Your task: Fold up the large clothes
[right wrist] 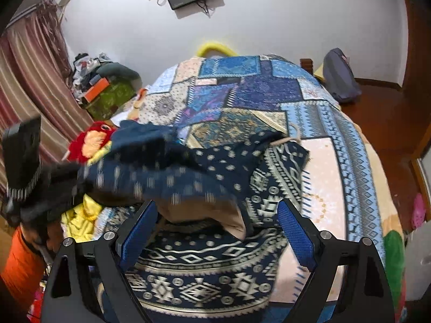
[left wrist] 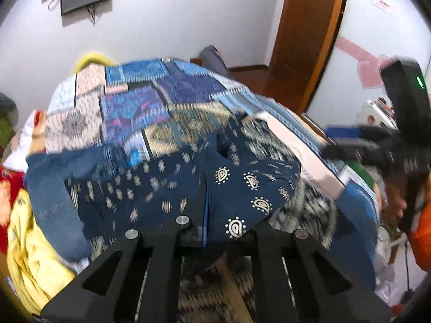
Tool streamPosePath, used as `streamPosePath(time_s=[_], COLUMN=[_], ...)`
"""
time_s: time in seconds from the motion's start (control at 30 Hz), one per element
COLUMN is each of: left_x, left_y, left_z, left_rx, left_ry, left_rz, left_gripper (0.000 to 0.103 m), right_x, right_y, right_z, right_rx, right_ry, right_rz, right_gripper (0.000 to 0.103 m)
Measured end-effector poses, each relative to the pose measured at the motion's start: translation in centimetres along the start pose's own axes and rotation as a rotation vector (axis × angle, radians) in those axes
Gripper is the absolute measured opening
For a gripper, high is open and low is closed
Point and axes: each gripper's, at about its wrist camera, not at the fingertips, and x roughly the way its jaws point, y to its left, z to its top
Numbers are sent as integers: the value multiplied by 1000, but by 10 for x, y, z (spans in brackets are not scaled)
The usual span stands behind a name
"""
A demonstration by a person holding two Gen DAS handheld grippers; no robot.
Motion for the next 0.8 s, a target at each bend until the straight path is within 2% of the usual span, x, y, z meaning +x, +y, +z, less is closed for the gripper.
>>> streamPosePath(time_s=[0.13, 0.23, 0.37, 0.5, 0.67, 0.8], left_x=[-5, 0, 5, -2, -15, -26], left_y=[-1, 3, 8, 16, 40, 63], left_z=[-38, -67, -103, -130, -149, -145], left_rx=[-32, -69, -98, -101, -151, -207], left_ry=[63, 126, 191, 191, 189, 157], left_rz=[-32, -28, 6, 56, 110, 145], left_gripper=[10, 11, 28, 48, 49, 49], right_x=[8, 31, 68, 100, 97, 79], right_y=[19, 36, 51, 51, 61, 64], right_z=[-3, -16, -44, -74, -90, -87], right_rx=[-5, -28, -61, -74, -169, -201], right_ry=[13, 74, 188, 287, 268, 251], right_rz=[33, 40, 23, -20, -88, -92], right_gripper=[89, 89, 89, 89, 89, 89])
